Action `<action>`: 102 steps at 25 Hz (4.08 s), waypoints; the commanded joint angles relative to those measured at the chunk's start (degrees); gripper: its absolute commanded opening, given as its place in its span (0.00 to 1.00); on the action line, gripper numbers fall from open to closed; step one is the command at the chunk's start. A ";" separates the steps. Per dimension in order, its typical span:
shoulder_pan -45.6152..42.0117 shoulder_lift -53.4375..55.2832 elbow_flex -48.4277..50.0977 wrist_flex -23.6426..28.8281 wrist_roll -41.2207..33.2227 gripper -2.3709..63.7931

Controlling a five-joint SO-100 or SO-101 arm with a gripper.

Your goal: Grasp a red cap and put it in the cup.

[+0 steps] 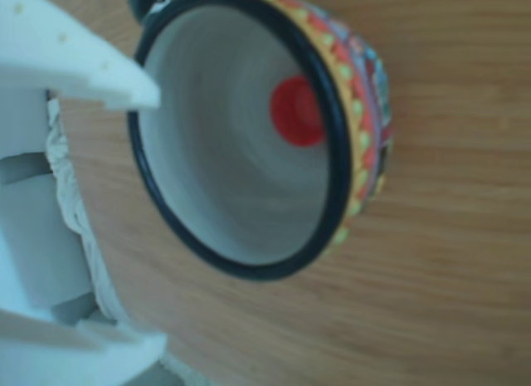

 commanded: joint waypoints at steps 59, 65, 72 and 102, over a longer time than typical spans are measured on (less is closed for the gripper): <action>-14.41 72.77 60.29 -0.88 -8.96 0.51; -14.77 73.56 63.81 -4.66 -8.70 0.51; -14.77 84.02 68.99 -5.63 -8.79 0.51; -14.06 87.01 72.25 -7.03 -4.92 0.51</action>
